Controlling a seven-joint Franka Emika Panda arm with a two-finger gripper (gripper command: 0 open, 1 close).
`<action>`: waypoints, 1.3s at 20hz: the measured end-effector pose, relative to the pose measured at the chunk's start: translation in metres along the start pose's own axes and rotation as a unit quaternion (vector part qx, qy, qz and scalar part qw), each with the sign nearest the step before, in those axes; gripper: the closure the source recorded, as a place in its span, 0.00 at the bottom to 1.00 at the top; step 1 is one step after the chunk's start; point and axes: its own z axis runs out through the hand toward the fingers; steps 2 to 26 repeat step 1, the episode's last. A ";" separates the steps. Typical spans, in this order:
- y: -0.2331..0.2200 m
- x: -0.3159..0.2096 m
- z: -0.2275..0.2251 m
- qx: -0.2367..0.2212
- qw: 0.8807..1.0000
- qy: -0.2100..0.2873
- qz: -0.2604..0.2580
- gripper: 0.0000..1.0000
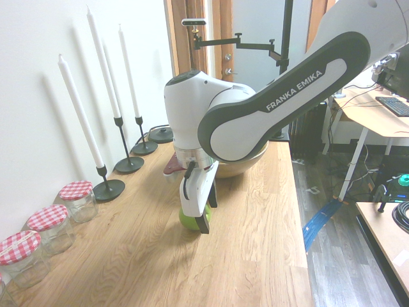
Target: Take green apple out of the basket
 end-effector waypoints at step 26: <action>0.000 0.000 -0.005 0.004 1.000 0.002 0.001 0.00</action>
